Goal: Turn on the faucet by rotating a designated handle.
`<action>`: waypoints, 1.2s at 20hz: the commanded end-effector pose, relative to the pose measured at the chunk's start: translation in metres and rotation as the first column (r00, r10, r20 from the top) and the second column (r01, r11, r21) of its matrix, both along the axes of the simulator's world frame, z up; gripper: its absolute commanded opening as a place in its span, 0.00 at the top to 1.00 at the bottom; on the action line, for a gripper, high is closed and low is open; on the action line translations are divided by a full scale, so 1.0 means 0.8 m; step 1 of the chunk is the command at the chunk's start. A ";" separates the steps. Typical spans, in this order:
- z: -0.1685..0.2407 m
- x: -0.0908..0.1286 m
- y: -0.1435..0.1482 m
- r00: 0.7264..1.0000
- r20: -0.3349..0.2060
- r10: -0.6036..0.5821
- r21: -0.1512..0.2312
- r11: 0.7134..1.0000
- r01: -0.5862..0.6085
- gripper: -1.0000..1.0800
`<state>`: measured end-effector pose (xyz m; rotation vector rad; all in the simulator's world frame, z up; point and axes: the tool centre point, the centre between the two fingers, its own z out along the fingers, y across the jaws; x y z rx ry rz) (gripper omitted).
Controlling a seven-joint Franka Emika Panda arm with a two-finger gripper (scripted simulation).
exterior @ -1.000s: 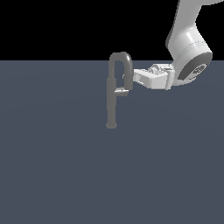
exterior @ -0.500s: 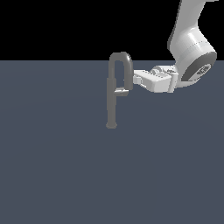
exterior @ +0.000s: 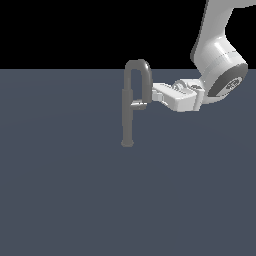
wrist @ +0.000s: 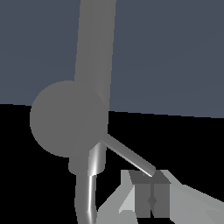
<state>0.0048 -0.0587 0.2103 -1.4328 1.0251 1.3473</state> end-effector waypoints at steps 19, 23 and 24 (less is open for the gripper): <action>-0.056 0.014 0.002 1.000 -0.014 0.000 0.004 1.000 0.000 1.00; -0.079 0.019 0.003 0.999 -0.033 -0.006 0.001 1.000 0.006 1.00; -0.084 0.021 0.004 0.999 -0.037 -0.008 0.000 1.000 0.008 1.00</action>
